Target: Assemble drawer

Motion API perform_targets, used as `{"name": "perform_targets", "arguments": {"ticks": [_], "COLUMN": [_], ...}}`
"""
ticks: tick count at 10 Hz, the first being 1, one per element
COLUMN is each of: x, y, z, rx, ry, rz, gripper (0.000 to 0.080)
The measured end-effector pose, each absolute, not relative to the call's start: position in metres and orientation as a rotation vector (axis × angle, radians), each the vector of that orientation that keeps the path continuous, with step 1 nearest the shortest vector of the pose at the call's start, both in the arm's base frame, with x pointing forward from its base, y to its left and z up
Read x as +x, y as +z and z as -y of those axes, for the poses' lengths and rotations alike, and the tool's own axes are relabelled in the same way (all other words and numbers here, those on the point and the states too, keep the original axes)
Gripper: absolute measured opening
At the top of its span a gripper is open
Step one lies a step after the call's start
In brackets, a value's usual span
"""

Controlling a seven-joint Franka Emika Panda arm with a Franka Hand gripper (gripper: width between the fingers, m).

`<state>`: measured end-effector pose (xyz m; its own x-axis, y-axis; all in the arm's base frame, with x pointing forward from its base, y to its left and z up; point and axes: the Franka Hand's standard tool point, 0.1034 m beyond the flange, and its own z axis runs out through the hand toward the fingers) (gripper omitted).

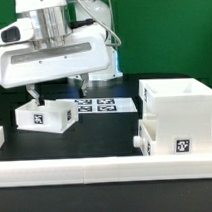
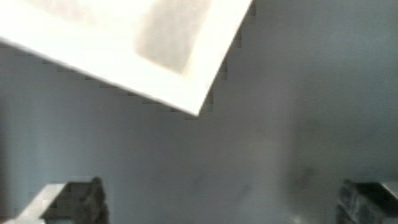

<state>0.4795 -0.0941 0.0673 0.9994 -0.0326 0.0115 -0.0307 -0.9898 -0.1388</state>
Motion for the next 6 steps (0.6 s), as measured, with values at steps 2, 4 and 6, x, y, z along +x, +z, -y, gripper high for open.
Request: {"name": "perform_targets", "arguments": {"ticks": [2,4,6], "x": [0.4771,0.4777,0.4767], "y": [0.0657,0.0657,0.0650], "z": [0.0936,0.0906,0.0888], "rx": [-2.971,-2.946,-2.934], "ry": [0.004,0.010,0.014], "rz": [-0.355,-0.467,-0.519], "gripper": [0.0649,0.0649,0.0649]}}
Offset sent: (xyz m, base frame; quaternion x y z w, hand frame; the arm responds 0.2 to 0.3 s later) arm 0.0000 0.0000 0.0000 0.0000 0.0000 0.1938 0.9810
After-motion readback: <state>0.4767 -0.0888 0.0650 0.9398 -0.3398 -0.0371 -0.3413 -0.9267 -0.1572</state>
